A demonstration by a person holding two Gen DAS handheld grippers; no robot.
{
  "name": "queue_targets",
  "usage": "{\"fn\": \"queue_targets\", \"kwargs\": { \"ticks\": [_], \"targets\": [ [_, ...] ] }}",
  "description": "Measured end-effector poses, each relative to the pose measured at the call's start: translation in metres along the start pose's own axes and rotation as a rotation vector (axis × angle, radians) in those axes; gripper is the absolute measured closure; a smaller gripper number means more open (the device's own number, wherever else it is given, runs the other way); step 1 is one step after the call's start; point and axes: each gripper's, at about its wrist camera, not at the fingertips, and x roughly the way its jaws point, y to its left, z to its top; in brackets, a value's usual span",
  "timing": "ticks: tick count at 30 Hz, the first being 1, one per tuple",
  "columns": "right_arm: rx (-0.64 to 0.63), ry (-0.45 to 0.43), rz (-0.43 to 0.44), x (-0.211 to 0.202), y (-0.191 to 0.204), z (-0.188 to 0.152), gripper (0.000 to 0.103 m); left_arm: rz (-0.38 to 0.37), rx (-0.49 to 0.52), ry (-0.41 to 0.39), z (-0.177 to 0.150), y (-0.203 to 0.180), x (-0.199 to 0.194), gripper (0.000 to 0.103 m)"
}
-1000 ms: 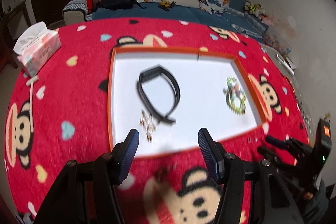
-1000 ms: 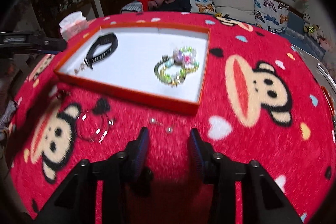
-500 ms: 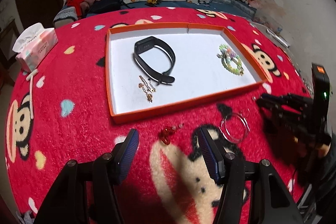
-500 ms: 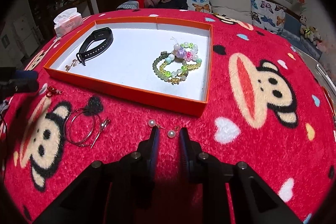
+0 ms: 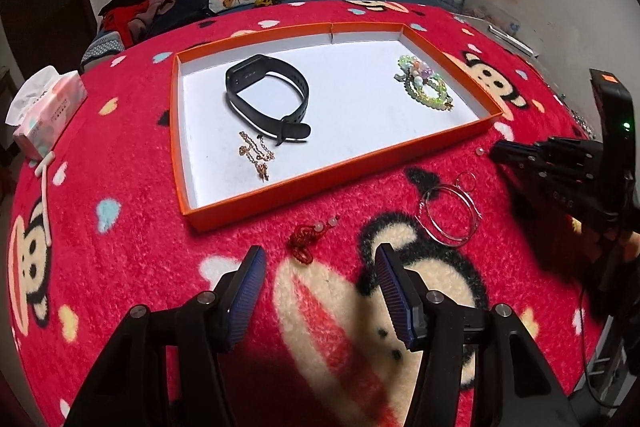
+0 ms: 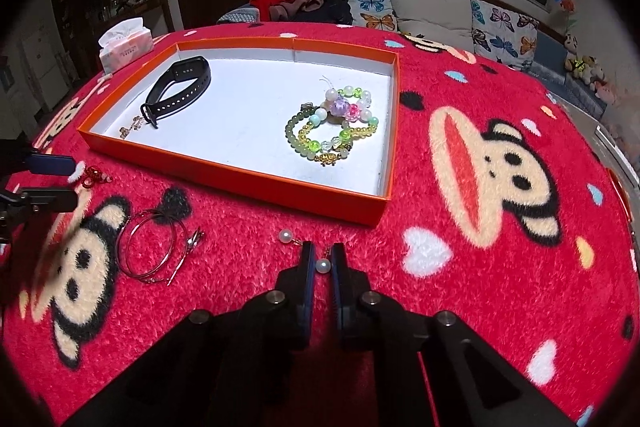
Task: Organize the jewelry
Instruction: 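Move the left gripper to the red tassel earring while the right gripper reaches a pearl earring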
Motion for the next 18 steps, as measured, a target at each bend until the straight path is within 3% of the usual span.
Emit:
{"fn": "queue_targets", "kwargs": {
  "ticks": [6,15,18],
  "targets": [
    [0.003,-0.007,0.020,-0.005,0.000,0.000,0.093,0.003,-0.007,0.012,0.009,0.007,0.015,0.066],
    [0.011,-0.010,0.041,-0.007,0.000,0.000,0.093,0.016,0.035,-0.006,0.010,0.011,0.024,0.083],
    [0.010,-0.012,0.042,-0.007,0.000,0.000,0.093,0.035,0.056,-0.021,0.009,0.008,0.023,0.085]
  ]
}}
